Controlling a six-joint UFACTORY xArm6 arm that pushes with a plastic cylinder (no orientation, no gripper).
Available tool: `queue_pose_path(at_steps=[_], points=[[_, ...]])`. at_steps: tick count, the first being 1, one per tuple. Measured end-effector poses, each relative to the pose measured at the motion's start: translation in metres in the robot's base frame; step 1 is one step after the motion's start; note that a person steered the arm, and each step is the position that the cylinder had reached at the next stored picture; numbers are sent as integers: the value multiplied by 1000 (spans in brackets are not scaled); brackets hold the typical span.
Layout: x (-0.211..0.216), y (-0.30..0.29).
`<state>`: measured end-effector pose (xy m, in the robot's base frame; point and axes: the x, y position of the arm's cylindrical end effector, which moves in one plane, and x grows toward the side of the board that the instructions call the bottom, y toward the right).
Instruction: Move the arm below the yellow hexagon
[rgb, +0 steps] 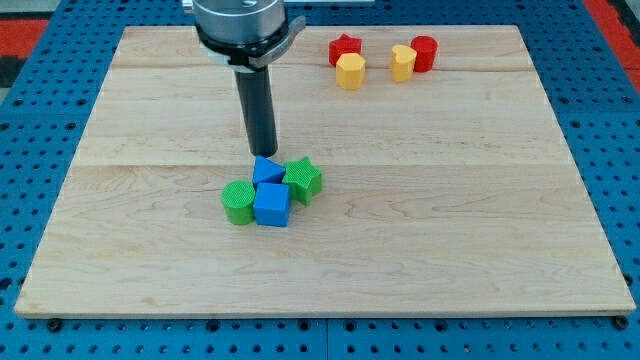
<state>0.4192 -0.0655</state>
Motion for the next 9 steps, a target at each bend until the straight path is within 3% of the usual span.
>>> queue_pose_path(at_steps=[2, 9], points=[[-34, 55], [-58, 116]])
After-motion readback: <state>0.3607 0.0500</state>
